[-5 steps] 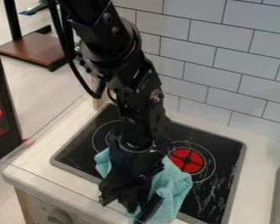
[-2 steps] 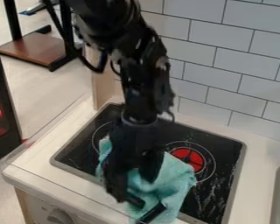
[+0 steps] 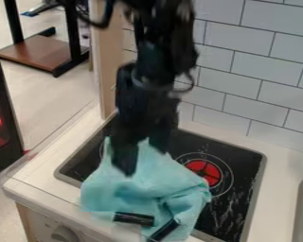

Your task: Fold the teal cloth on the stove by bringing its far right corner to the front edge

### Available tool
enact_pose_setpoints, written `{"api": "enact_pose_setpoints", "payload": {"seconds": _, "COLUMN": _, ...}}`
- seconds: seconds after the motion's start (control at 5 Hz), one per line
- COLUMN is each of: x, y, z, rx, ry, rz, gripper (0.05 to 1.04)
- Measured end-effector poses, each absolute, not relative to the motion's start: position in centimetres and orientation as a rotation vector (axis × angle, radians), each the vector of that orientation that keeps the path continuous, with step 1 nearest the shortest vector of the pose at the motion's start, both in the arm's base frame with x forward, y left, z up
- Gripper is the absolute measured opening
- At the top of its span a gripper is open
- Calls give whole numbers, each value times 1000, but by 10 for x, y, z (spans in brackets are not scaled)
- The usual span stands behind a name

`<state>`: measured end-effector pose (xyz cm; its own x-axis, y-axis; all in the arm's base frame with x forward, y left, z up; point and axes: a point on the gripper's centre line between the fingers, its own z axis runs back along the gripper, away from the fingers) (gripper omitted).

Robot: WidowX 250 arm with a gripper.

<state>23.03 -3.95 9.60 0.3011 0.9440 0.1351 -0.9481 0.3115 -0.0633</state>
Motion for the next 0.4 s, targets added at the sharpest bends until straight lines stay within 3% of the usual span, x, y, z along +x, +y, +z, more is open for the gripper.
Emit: {"api": "enact_pose_setpoints", "payload": {"seconds": 0.4, "x": 231, "y": -52, "z": 124, "rx": -50, "ry": -197, "rz": 1222, "gripper": 999}}
